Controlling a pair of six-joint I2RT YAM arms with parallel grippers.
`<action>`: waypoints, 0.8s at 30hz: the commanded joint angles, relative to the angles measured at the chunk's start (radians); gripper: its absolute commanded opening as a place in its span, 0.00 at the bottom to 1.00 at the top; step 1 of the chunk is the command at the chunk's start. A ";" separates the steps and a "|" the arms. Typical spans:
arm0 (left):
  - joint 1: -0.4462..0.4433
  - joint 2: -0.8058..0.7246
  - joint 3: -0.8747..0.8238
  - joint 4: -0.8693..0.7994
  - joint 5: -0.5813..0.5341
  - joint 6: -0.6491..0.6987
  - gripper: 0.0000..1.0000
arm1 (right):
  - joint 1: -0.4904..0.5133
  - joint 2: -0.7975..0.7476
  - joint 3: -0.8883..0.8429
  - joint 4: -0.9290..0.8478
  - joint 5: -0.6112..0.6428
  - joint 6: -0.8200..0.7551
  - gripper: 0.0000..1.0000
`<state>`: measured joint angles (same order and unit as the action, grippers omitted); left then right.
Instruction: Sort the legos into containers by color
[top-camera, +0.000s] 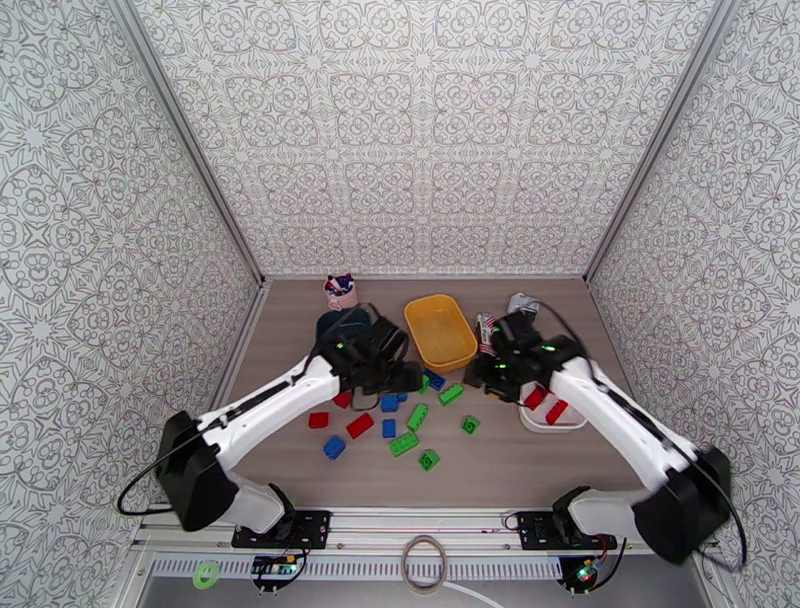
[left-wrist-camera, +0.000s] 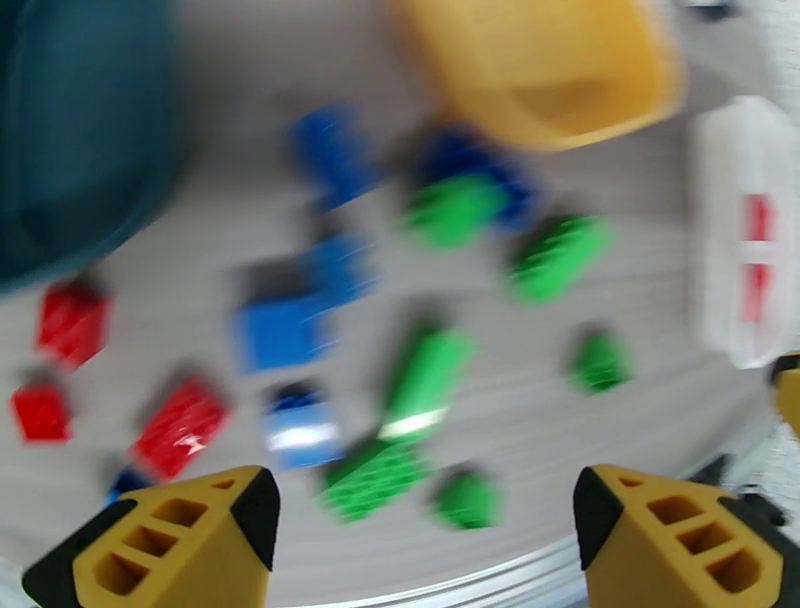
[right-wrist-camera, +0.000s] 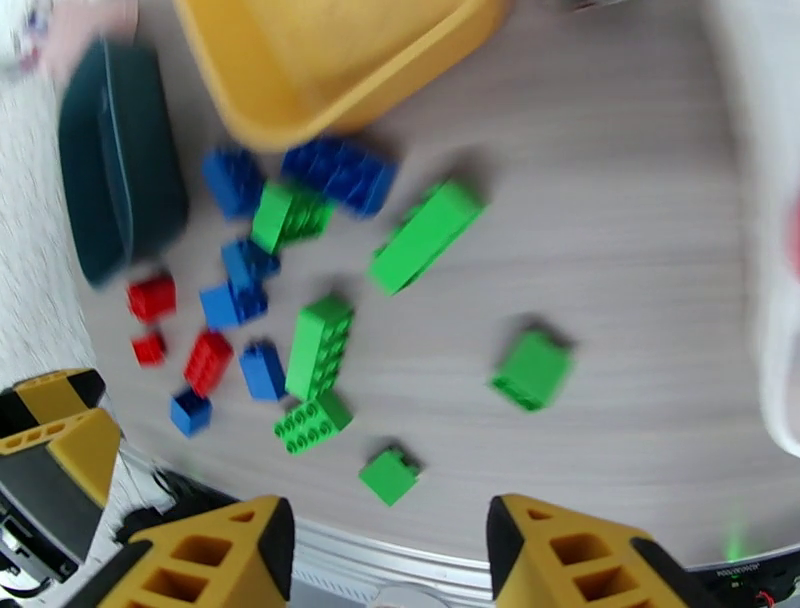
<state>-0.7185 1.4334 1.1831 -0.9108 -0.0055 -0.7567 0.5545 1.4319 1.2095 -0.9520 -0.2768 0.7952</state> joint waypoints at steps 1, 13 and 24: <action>0.047 -0.074 -0.098 -0.090 -0.047 0.043 0.85 | 0.093 0.098 0.101 -0.008 0.002 -0.029 0.57; 0.078 0.008 -0.234 -0.058 -0.068 0.136 0.88 | 0.185 0.124 0.065 -0.012 0.003 -0.026 0.60; 0.092 0.182 -0.221 -0.015 -0.102 0.234 0.86 | 0.185 0.061 0.017 -0.013 0.019 0.016 0.60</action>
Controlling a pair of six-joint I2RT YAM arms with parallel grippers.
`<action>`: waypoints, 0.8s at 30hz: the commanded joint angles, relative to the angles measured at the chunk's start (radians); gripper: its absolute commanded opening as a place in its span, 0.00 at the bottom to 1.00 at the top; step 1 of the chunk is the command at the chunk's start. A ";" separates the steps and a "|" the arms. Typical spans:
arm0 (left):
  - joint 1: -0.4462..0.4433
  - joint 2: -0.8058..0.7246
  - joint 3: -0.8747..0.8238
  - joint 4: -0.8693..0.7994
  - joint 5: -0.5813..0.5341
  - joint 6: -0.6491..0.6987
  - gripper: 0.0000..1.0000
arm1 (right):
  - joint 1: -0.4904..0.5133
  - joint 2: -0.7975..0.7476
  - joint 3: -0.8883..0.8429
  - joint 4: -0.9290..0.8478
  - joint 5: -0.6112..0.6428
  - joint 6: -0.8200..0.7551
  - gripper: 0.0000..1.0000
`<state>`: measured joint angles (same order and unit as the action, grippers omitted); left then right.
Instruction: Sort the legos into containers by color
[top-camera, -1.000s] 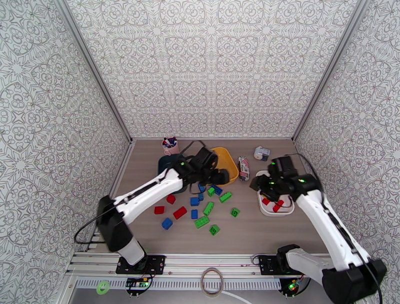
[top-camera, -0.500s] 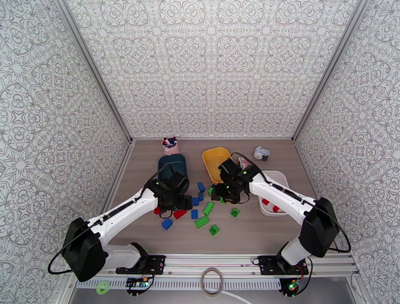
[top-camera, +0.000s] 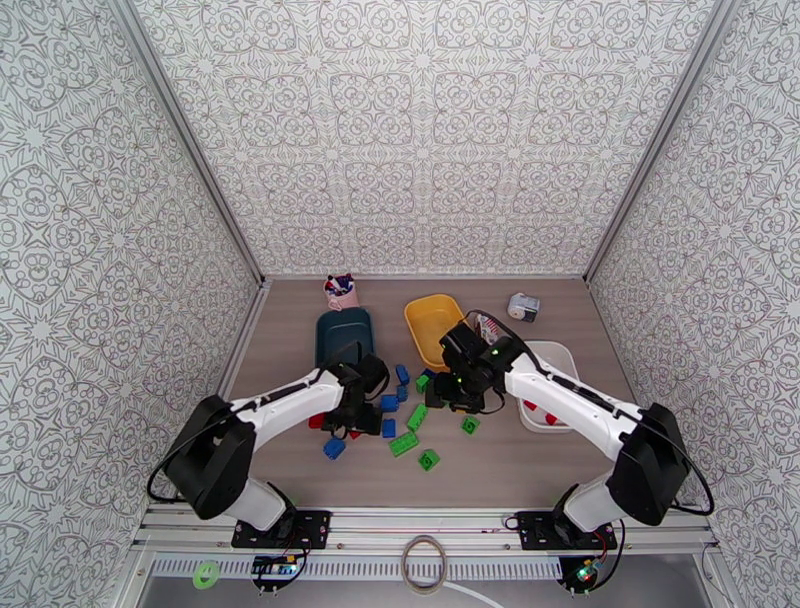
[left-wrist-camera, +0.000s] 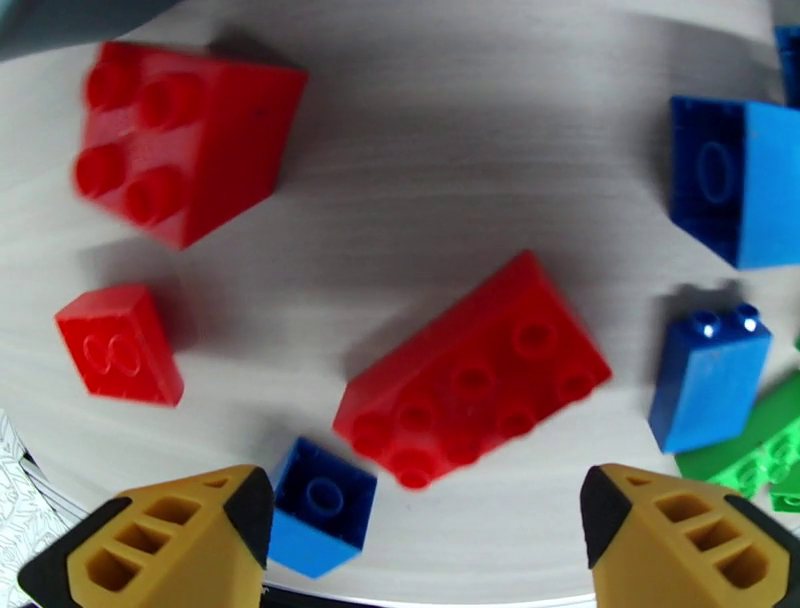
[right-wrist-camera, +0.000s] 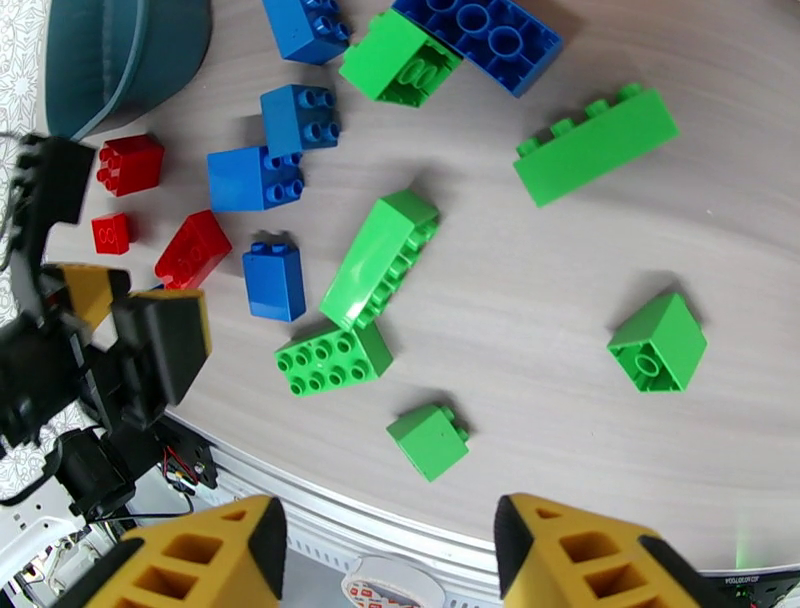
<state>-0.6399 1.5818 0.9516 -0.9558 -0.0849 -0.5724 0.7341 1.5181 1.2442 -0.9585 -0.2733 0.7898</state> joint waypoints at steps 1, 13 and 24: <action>0.018 0.046 0.016 0.036 -0.021 0.058 0.85 | 0.005 -0.027 -0.016 -0.008 0.016 0.023 0.60; 0.039 0.152 0.084 0.079 0.033 0.120 0.70 | 0.003 -0.027 0.011 -0.051 0.050 0.017 0.59; -0.040 0.101 0.053 0.063 0.047 0.062 0.39 | -0.046 -0.068 0.003 -0.073 0.091 0.011 0.57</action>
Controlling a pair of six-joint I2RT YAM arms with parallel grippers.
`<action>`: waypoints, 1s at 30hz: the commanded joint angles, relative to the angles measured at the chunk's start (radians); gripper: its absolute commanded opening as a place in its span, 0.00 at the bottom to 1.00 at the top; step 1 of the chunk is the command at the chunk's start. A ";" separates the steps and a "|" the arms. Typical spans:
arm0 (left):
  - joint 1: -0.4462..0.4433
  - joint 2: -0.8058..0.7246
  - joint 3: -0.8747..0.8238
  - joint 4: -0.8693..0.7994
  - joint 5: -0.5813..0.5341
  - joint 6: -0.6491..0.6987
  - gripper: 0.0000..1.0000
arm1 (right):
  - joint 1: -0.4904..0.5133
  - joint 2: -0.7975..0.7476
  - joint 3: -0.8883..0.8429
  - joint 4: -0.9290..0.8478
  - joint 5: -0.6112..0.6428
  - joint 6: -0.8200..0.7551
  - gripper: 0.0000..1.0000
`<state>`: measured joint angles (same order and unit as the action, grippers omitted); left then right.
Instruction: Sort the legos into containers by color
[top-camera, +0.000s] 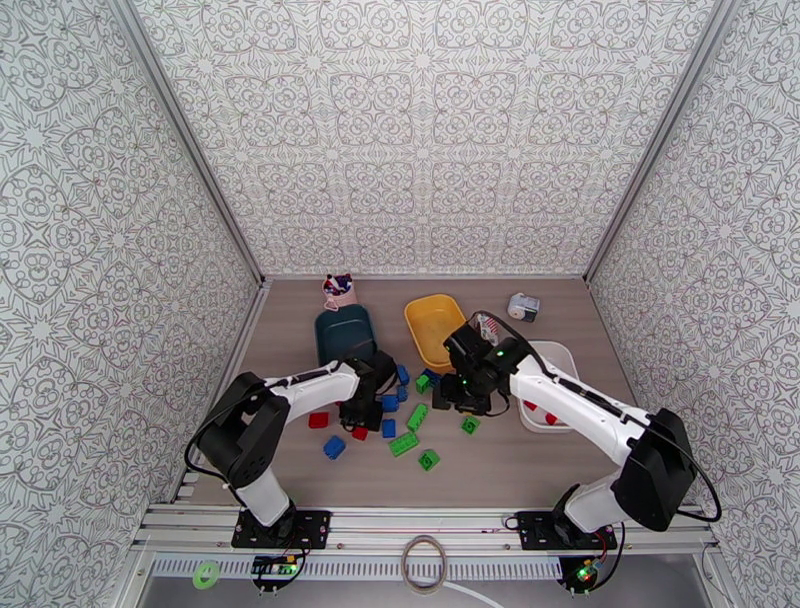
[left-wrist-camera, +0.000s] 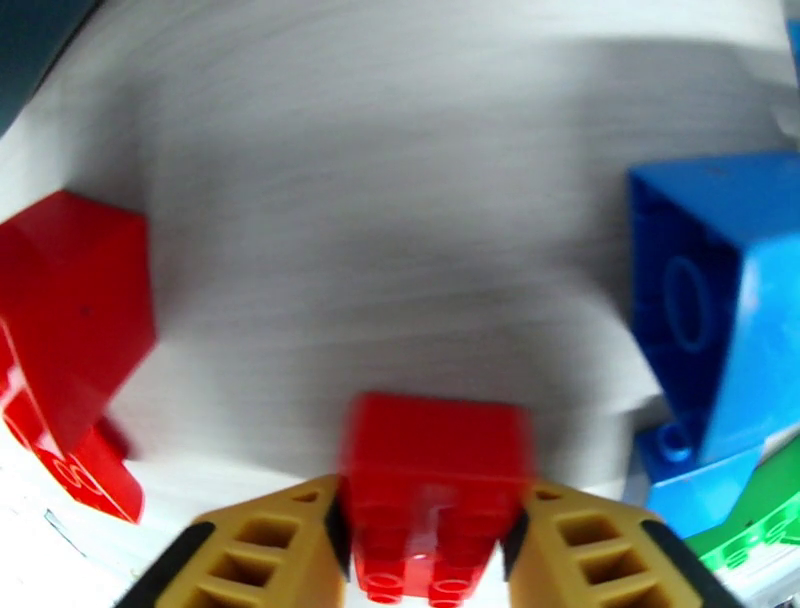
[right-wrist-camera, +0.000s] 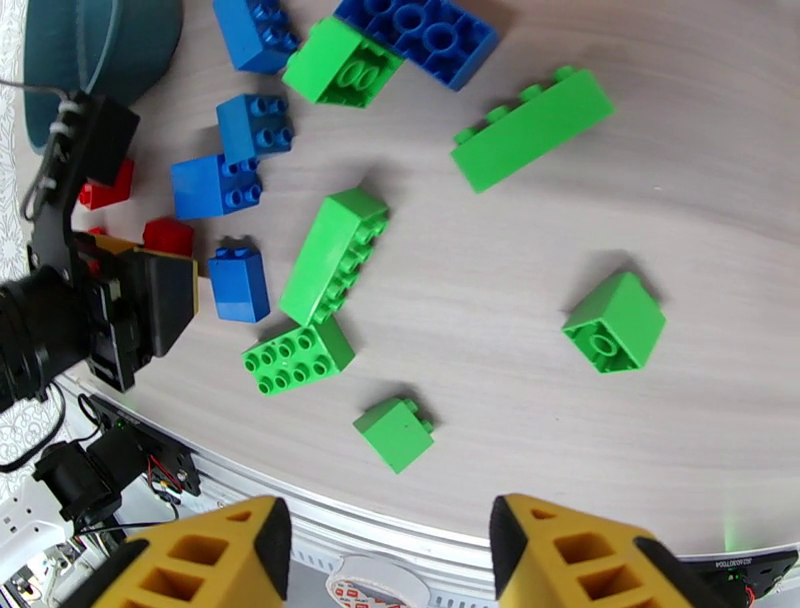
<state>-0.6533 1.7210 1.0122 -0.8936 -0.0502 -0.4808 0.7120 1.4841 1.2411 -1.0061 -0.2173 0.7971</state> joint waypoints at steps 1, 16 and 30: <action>-0.035 -0.048 -0.006 -0.006 0.010 -0.037 0.38 | -0.031 -0.040 0.006 -0.027 0.038 0.000 0.57; -0.075 -0.178 0.161 0.052 0.228 -0.145 0.35 | -0.247 -0.103 -0.004 -0.052 0.004 -0.050 0.55; -0.225 0.319 0.677 0.336 0.582 -0.305 0.35 | -0.615 -0.298 -0.045 -0.101 -0.076 -0.065 0.57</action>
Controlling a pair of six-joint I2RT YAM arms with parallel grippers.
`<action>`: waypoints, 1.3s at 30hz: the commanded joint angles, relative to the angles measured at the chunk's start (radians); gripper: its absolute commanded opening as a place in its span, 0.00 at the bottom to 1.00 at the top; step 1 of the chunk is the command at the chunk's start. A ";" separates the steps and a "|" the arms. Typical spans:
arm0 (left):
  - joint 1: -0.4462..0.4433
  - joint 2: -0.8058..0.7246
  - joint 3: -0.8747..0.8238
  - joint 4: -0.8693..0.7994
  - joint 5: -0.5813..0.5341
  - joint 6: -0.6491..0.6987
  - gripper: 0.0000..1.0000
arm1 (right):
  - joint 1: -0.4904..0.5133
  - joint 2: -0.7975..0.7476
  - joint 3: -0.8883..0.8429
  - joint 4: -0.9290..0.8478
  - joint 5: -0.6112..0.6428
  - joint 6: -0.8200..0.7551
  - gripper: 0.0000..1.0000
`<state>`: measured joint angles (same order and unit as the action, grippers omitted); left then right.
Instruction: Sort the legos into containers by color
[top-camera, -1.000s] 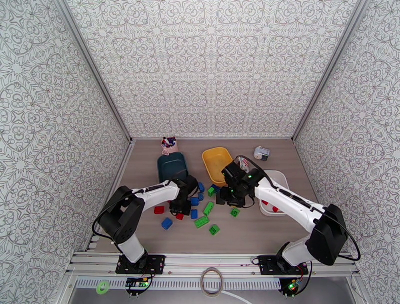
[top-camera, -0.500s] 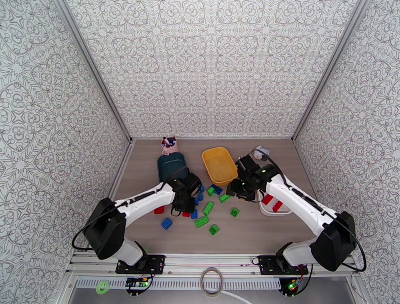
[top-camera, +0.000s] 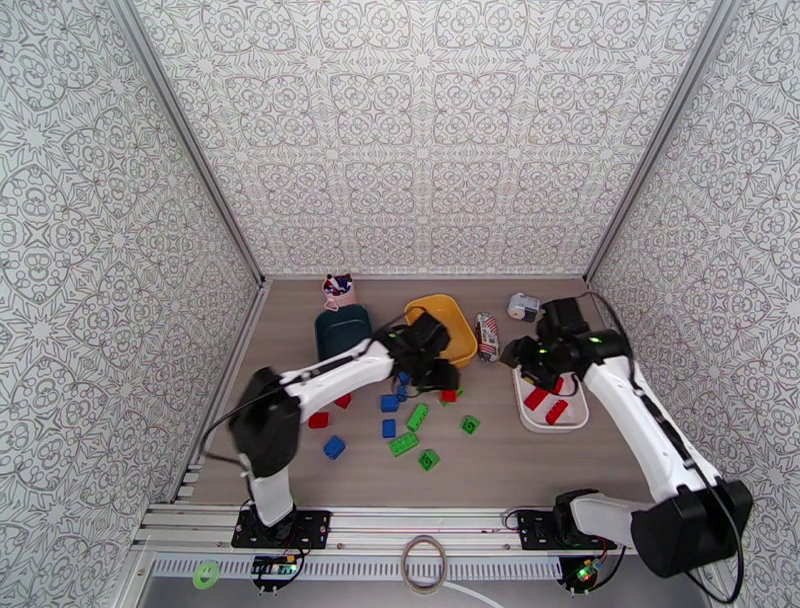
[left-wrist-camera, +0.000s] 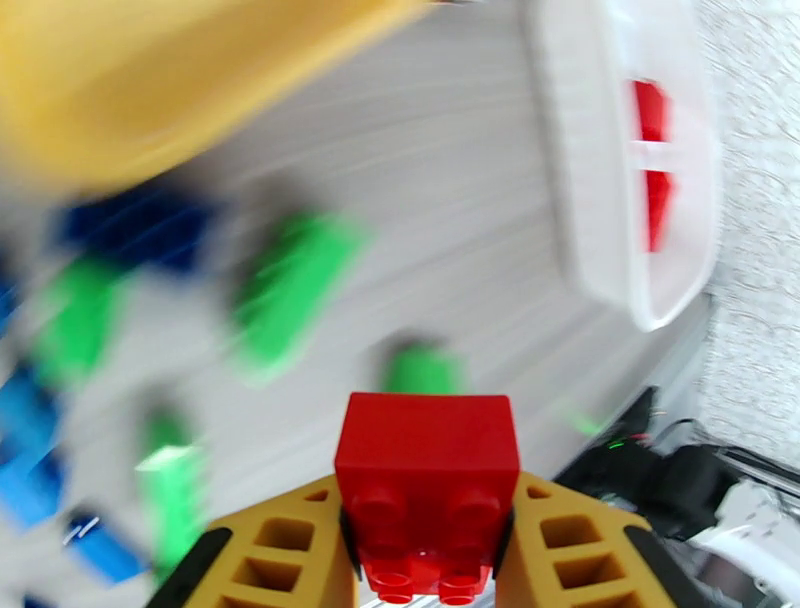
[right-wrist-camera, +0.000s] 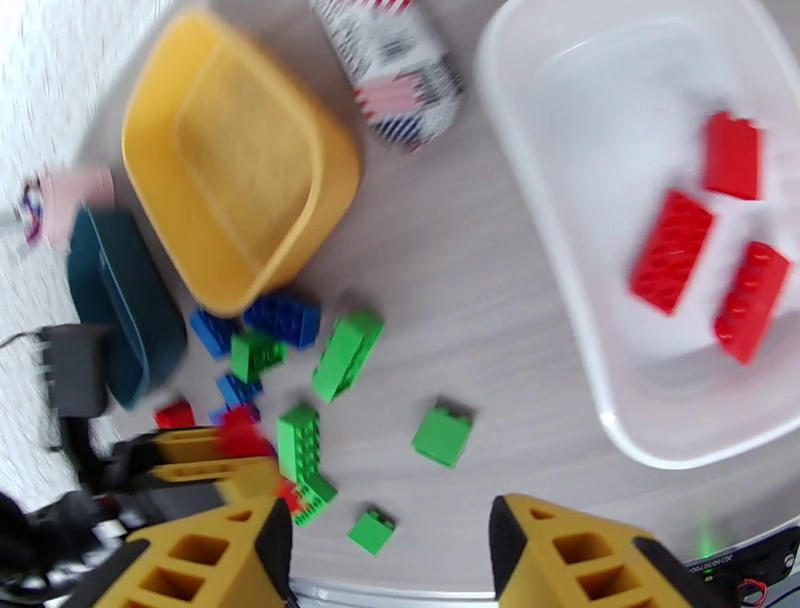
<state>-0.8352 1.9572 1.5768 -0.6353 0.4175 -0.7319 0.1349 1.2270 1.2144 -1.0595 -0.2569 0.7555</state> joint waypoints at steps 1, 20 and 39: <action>-0.053 0.124 0.161 0.076 0.125 -0.059 0.35 | -0.049 -0.054 -0.019 -0.057 -0.038 -0.024 0.57; -0.123 0.565 0.772 0.168 0.272 -0.241 0.68 | -0.150 -0.231 -0.018 -0.210 -0.015 -0.057 0.57; -0.027 0.033 0.294 -0.079 -0.153 -0.035 0.73 | -0.094 -0.133 -0.053 0.000 -0.152 -0.017 0.55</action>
<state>-0.8845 2.1086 1.9465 -0.6205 0.4156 -0.8326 0.0051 1.0706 1.1790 -1.1252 -0.3756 0.7177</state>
